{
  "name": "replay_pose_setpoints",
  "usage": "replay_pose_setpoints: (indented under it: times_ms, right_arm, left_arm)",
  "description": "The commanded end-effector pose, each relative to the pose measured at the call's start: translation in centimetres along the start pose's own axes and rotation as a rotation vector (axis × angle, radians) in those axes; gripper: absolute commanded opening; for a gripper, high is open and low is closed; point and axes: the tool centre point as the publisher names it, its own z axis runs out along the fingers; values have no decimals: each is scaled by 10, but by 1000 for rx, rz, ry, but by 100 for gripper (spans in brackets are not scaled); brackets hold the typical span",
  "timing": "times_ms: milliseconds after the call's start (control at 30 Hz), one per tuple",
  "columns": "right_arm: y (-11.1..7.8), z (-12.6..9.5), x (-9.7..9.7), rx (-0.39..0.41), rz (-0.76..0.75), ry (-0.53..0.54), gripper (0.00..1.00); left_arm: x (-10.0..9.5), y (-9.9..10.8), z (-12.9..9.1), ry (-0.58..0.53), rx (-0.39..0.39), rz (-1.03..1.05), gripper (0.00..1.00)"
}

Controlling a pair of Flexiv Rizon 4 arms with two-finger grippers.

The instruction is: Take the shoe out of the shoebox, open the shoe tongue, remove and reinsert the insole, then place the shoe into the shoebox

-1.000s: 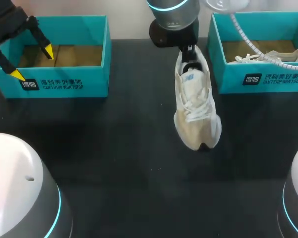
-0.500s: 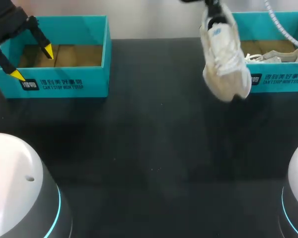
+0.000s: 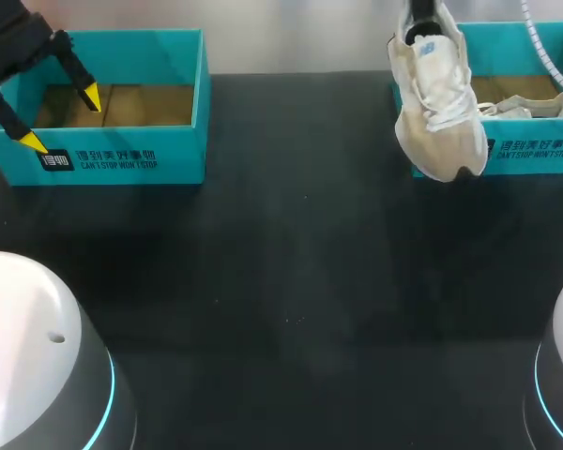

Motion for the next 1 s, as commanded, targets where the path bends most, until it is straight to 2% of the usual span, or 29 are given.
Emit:
replay_pose_setpoints:
  times_ms: [33, 200, 267, 300, 333, 400, 433, 567, 633, 1000]
  right_arm:
    - [-19, 21, -28, 6, 5, -1, 0]
    - [-57, 45, -71, 20, -3, -10, 0]
    - [-67, 53, -87, 40, -18, -15, 0]
    - [-71, 56, -93, 23, -25, -14, 0]
    - [-75, 61, -102, 53, -33, -13, 0]
    - [-82, 69, -117, 30, -28, -17, 0]
    - [-85, 74, -126, 54, -43, -10, 0]
    - [-92, 91, -158, 10, -67, -15, 0]
    - [-97, 107, -175, 26, -66, 4, 0]
    - [-97, 107, -175, 26, -66, 4, 0]
  left_arm:
    - [-1, 1, -1, 4, -1, 0, 100]
    - [-1, 1, -1, 4, -1, 0, 100]
    - [-1, 1, -1, 4, -1, 0, 100]
    - [-1, 1, -1, 4, -1, 0, 100]
    - [-1, 1, -1, 4, -1, 0, 100]
    - [-1, 1, -1, 4, -1, 0, 100]
    - [-1, 1, -1, 4, -1, 0, 100]
    - [-1, 1, -1, 4, -1, 0, 100]
    - [-1, 1, -1, 4, -1, 0, 100]
    - [-1, 1, -1, 4, -1, 0, 100]
